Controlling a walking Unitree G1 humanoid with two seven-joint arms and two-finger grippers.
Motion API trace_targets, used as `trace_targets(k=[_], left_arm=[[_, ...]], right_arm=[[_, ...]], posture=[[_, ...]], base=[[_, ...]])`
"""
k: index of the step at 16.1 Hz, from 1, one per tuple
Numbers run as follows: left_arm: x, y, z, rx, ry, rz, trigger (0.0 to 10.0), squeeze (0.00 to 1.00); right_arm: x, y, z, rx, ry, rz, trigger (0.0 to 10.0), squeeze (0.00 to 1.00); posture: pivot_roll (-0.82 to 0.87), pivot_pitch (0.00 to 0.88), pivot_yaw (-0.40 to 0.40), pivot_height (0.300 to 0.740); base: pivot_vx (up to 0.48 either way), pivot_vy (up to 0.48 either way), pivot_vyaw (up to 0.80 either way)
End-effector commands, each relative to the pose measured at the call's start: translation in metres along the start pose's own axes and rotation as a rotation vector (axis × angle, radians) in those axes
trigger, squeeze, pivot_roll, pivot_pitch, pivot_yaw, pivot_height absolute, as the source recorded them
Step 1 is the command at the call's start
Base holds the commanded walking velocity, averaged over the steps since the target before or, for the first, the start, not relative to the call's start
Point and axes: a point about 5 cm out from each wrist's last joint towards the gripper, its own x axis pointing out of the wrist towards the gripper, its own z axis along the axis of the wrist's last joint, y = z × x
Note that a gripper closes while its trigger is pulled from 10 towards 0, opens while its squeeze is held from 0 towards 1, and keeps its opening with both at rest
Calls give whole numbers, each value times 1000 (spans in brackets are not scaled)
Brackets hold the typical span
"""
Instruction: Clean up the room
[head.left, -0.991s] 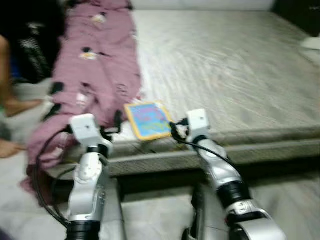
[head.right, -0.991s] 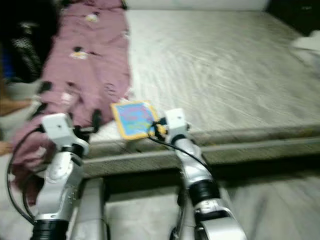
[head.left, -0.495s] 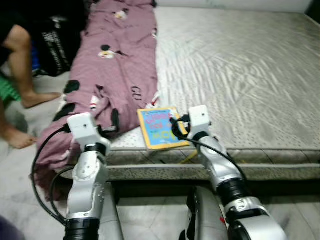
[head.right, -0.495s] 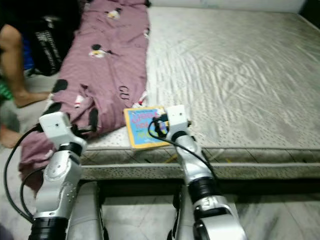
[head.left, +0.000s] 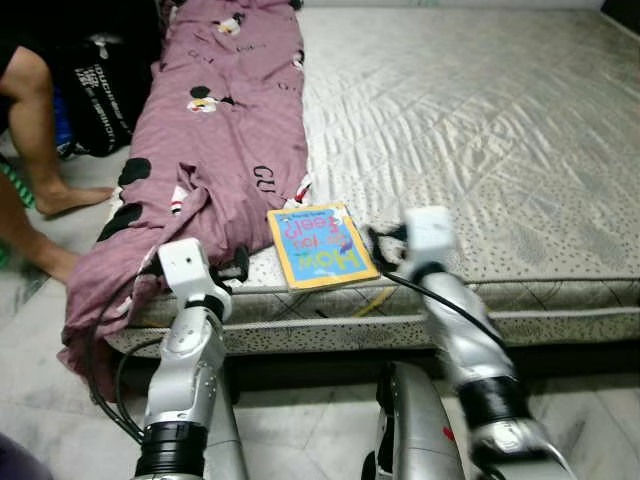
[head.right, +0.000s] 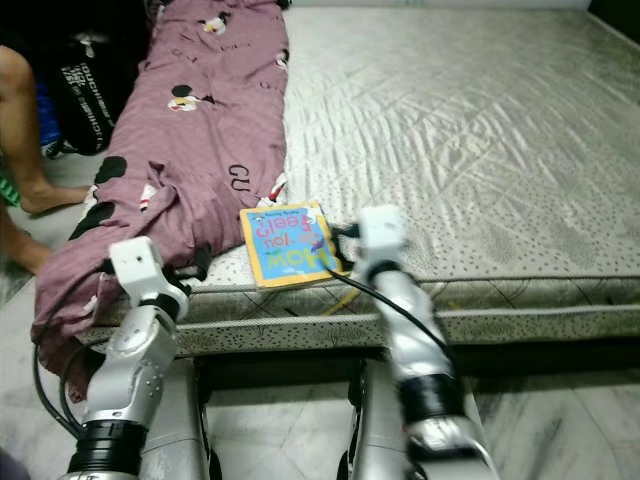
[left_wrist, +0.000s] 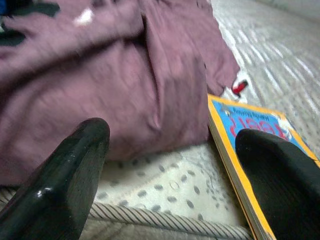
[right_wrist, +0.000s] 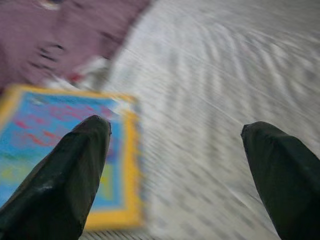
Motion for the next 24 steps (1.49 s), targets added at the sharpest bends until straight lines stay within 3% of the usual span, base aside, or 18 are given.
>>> trace_targets(k=[1,2,4,10,12,18,21,24], left_arm=[[3,-2,-1,0,13,3,10000,0],[4,-2,-2,0,18,6,10000,0],[8,-1,-3,-12,34,8,10000,0],[20,7,-6,-35,57,28,10000,0],[29,8,-1,-33,39,25,10000,0],[32,-3,6,-7,-16,-5,10000,0],[20,1,-1,-15,-20,51,10000,0],[-5,1,-4,-15,-36,89,10000,0]], right_arm=[[-17,-24,-9,16,28,-61,10000,0],[-23,-30,-12,12,32,-69,10000,0],[-51,-51,-26,-33,85,-115,10000,0],[-85,-65,-31,-67,125,-164,10000,0],[-98,-71,-31,-76,136,-184,10000,0],[-103,-67,-32,-105,152,-161,10000,0],[-100,-66,-29,-109,140,-153,10000,0],[-91,-58,-22,-124,98,-117,10000,0]], posture=[[-50,129,-16,504],[-47,140,-16,499],[-70,162,-9,481],[-137,185,2,481],[-155,186,2,456],[-150,177,-1,446],[-145,166,1,446],[-132,150,3,446]], base=[[0,0,0],[0,0,0],[0,0,0],[0,0,0],[0,0,0],[0,0,0],[0,0,0],[0,0,0]])
